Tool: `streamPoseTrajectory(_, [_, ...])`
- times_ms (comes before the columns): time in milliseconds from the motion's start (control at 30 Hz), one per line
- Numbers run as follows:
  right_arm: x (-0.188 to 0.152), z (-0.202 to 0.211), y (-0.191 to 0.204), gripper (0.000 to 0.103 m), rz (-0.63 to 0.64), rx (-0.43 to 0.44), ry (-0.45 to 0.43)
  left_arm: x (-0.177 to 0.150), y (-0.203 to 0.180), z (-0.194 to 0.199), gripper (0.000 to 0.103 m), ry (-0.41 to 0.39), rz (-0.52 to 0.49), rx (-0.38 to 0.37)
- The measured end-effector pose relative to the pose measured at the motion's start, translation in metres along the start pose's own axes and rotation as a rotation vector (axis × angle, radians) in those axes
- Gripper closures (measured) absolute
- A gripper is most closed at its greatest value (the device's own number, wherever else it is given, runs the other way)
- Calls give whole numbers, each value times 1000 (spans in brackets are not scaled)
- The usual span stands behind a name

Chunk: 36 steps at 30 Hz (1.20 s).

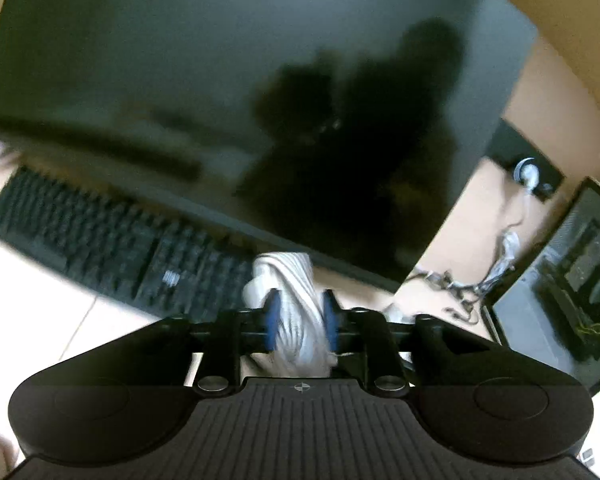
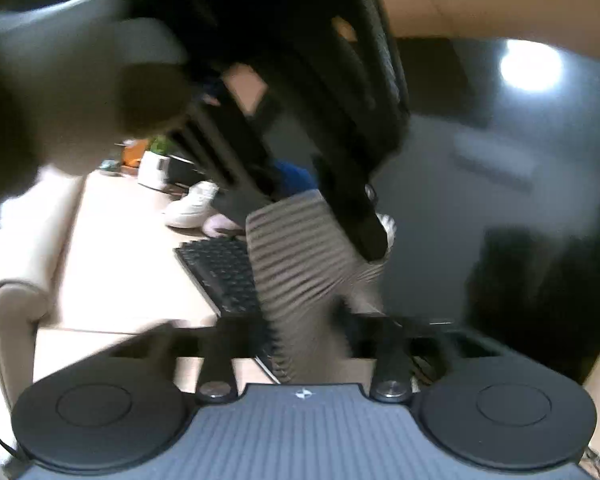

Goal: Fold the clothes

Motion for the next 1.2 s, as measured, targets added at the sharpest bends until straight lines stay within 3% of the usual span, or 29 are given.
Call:
streamPoseTrajectory(100, [0, 10, -38, 95, -73, -90, 39, -7, -10, -10, 31, -12, 0, -33])
streamPoseTrajectory(300, [-14, 76, -170, 96, -282, -381, 111, -60, -47, -53, 10, 70, -128, -85])
streamPoseTrajectory(467, [-21, 123, -244, 96, -361, -542, 134, -103, -78, -89, 7, 139, -234, -128])
streamPoseTrajectory(567, [-29, 139, -259, 96, -364, -566, 163, -130, -97, -110, 6, 183, -304, -154])
streamPoseTrajectory(633, [-36, 139, -260, 96, -372, -564, 179, -156, -109, -126, 6, 231, -404, -165])
streamPoseTrajectory(767, [-65, 147, -269, 96, -413, -576, 247, -183, -118, -146, 6, 248, -583, -104])
streamPoseTrajectory(867, [-87, 154, -276, 95, -445, -586, 302, -180, -106, -151, 6, 233, -594, -35])
streamPoseTrajectory(967, [-127, 163, -274, 90, -497, -611, 424, -172, -88, -158, 4, 252, -548, 16])
streamPoseTrajectory(1033, [-144, 170, -271, 80, -514, -615, 475, -168, -77, -155, 4, 270, -534, 8])
streamPoseTrajectory(1133, [-146, 170, -275, 62, -530, -620, 477, -162, -75, -144, 4, 278, -520, -25])
streamPoseTrajectory(1200, [-147, 170, -278, 57, -541, -624, 478, -154, -78, -134, 4, 272, -485, -57])
Point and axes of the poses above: each gripper's, at about its wrist camera, not at the fingertips, and z roughly against the way its jaws point, y to its left, x to its top, the point moved 6 cm from there along -z, roughly the way its jaws point, and after that the axes turned 15 degrees about -y, right-handed, at the moved point
